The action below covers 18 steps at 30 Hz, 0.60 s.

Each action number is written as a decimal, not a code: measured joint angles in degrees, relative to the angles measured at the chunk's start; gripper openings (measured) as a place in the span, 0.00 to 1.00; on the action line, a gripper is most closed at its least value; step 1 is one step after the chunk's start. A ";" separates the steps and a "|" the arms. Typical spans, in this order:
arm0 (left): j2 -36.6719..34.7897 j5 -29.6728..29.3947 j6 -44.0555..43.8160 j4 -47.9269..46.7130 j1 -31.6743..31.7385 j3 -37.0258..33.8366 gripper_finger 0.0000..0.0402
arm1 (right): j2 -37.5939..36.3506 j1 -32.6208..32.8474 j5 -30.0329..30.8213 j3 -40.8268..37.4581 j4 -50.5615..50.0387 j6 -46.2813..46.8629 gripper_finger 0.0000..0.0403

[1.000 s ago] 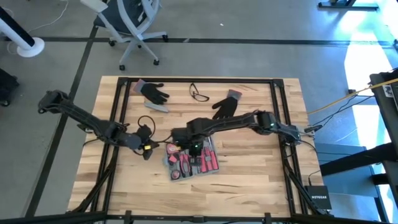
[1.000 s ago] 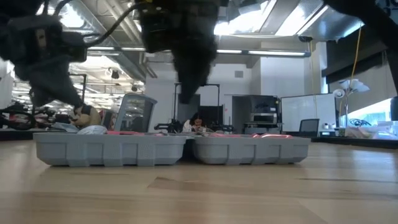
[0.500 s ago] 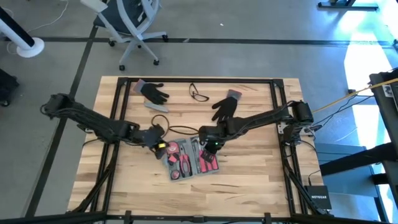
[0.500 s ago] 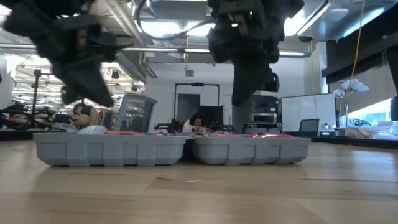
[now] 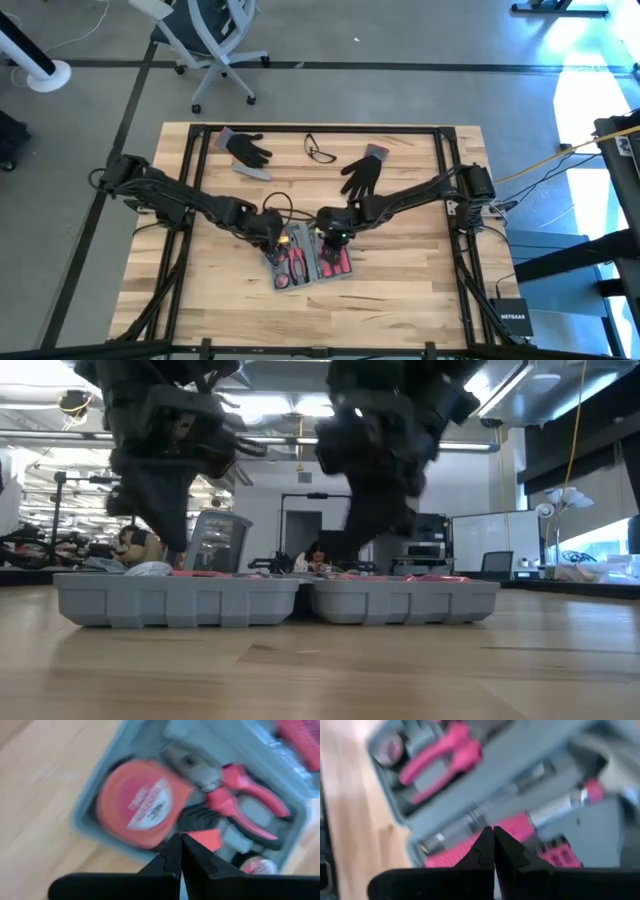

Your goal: Prefit tool cases

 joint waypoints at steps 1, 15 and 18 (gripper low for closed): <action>0.00 -0.28 -1.80 -1.47 -0.42 0.00 0.00 | -0.01 0.00 -0.27 -1.45 0.64 0.10 0.00; 2.24 -2.76 -6.42 -1.94 -3.06 -0.59 0.00 | -0.24 -0.37 0.04 -6.24 8.93 7.97 0.00; 3.48 -2.04 -6.68 -0.90 -3.17 -0.59 0.00 | -0.22 -0.42 0.66 -6.24 8.99 9.45 0.00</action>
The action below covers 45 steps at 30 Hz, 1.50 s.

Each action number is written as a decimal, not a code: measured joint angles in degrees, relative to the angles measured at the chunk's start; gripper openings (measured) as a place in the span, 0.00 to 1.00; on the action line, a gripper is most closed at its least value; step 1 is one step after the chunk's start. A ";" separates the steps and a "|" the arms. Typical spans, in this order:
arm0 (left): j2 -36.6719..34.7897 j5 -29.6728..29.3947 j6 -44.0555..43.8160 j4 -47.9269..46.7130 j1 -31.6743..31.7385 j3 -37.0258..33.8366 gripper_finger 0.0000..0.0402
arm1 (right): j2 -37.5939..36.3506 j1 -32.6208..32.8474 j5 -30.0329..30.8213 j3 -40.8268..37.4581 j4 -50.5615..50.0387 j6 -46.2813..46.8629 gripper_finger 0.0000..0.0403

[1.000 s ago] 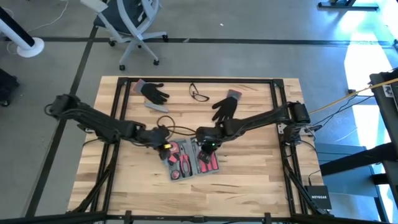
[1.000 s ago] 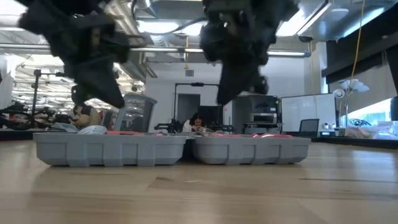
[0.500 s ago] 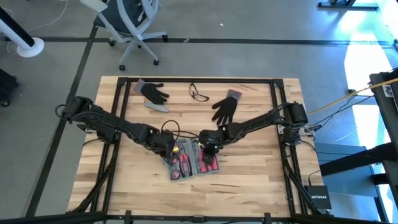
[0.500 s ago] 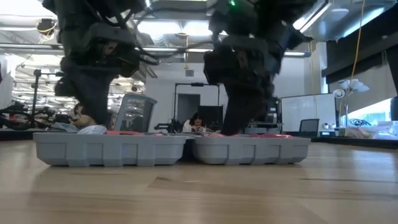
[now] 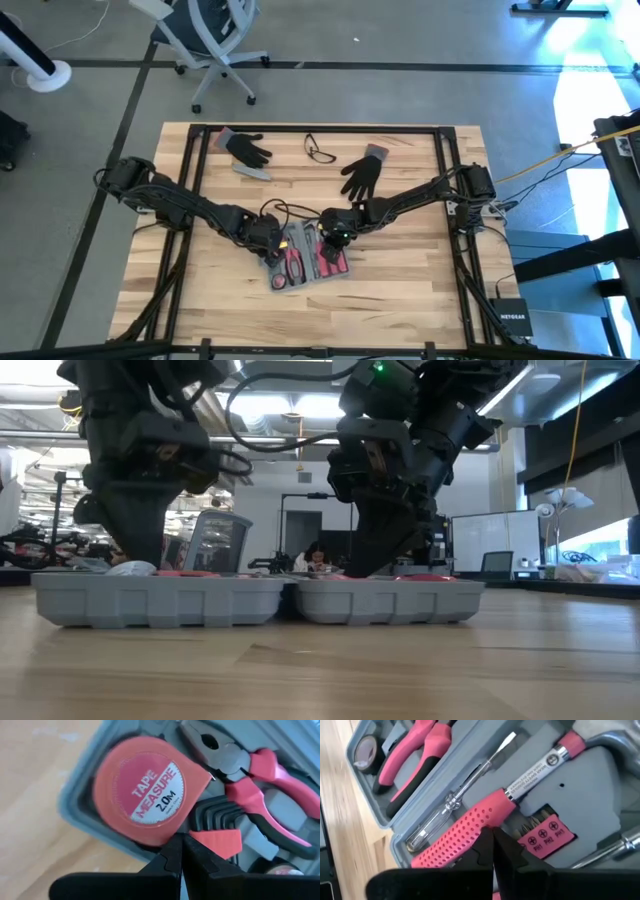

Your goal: Prefit tool cases

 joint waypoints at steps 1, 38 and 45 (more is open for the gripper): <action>0.50 0.60 -0.36 0.54 -0.17 0.00 0.00 | 0.00 0.00 0.31 0.00 0.06 0.10 0.00; 1.89 2.89 -7.47 13.86 -8.86 0.88 0.00 | 0.11 -1.27 4.20 0.02 1.68 1.36 0.00; 1.89 -7.01 -2.34 15.28 -15.94 2.49 0.00 | 1.39 -1.22 2.40 0.13 3.63 1.15 0.00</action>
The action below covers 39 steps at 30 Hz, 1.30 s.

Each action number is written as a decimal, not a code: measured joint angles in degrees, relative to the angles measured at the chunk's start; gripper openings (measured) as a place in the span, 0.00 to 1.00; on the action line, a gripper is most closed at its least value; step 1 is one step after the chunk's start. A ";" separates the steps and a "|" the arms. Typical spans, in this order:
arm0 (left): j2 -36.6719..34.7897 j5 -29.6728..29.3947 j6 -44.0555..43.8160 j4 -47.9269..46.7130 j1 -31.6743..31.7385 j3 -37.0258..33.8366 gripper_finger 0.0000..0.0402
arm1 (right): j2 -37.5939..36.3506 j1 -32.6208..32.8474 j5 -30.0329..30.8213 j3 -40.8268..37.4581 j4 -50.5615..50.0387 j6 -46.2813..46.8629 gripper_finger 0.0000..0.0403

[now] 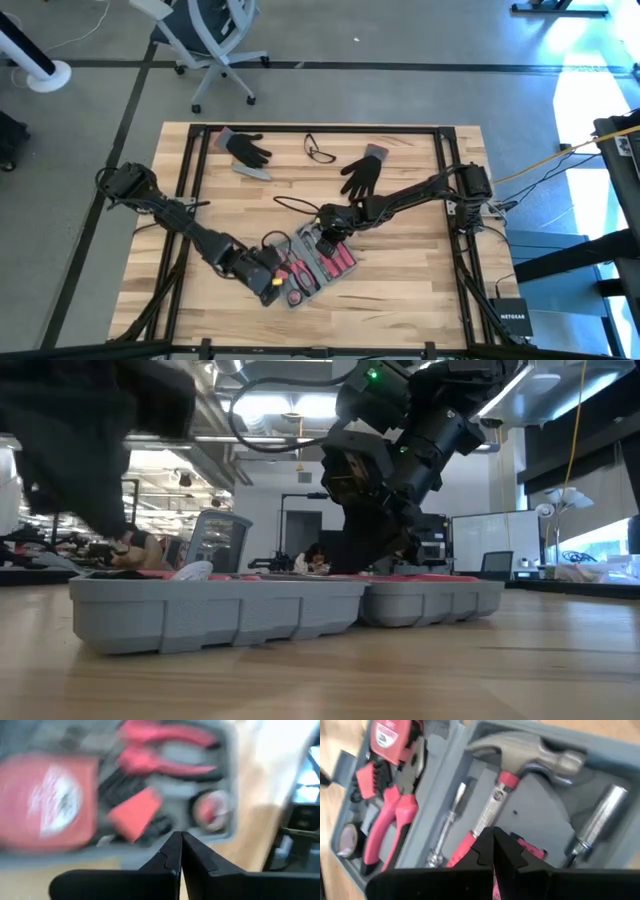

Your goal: Prefit tool cases

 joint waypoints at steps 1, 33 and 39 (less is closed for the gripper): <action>0.00 -1.20 2.65 0.15 -0.66 0.90 0.00 | 0.14 0.00 -0.22 0.00 -0.02 0.24 0.00; -13.00 -17.12 9.84 -37.37 -5.33 0.24 0.00 | -11.65 -4.04 -1.80 -0.13 -4.36 -6.80 0.00; -12.77 -15.18 12.22 -15.28 -3.99 -8.96 0.00 | -8.08 6.81 1.86 1.72 0.57 5.59 0.00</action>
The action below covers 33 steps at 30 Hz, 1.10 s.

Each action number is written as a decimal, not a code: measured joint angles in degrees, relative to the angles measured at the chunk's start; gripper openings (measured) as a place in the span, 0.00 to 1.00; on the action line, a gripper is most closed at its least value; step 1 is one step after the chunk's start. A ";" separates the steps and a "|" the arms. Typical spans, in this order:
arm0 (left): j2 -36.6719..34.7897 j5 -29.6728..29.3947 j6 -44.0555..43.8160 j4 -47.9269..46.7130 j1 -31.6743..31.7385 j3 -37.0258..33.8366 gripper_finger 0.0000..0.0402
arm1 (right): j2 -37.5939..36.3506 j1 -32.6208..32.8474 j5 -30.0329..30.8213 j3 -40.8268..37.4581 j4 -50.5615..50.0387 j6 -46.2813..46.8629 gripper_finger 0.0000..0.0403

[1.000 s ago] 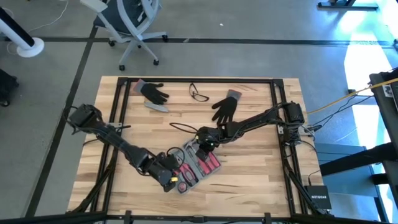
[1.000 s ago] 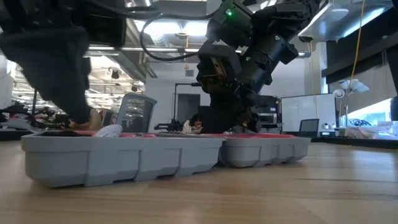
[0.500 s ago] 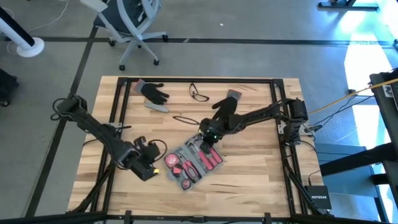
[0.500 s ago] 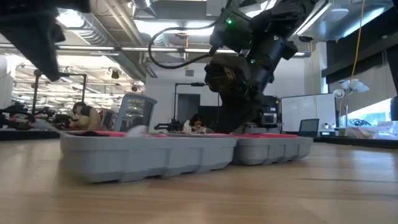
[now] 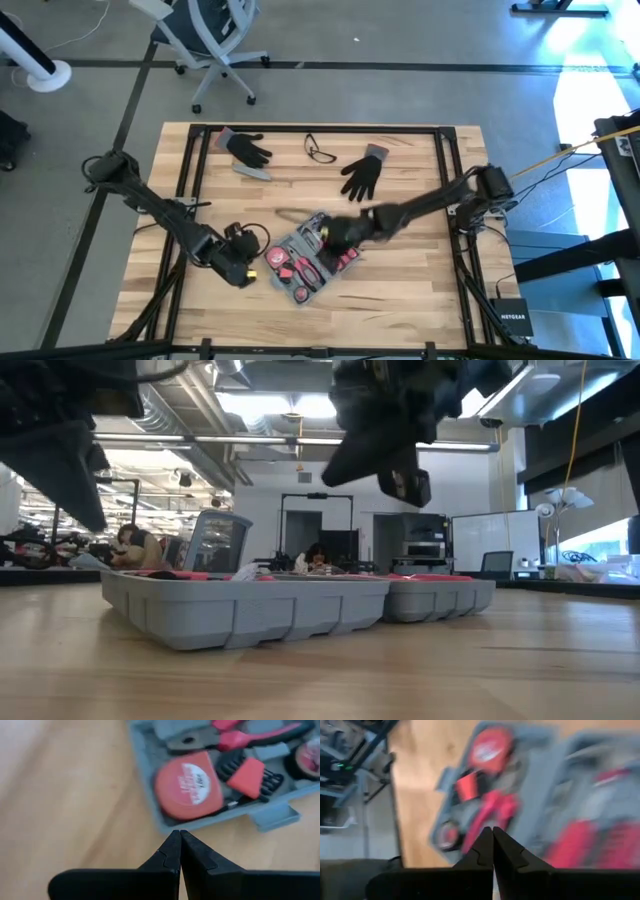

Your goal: Prefit tool cases

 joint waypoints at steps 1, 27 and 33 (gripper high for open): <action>0.34 1.08 0.58 3.05 0.34 -1.37 0.00 | 1.49 1.48 0.58 0.65 1.68 2.19 0.00; 11.65 7.38 3.14 22.69 0.86 -5.46 0.00 | 26.96 7.25 0.00 27.44 -9.05 6.71 0.00; 11.72 5.40 -4.09 22.65 0.79 -5.48 0.00 | 28.36 7.11 1.37 27.51 -5.61 7.87 0.00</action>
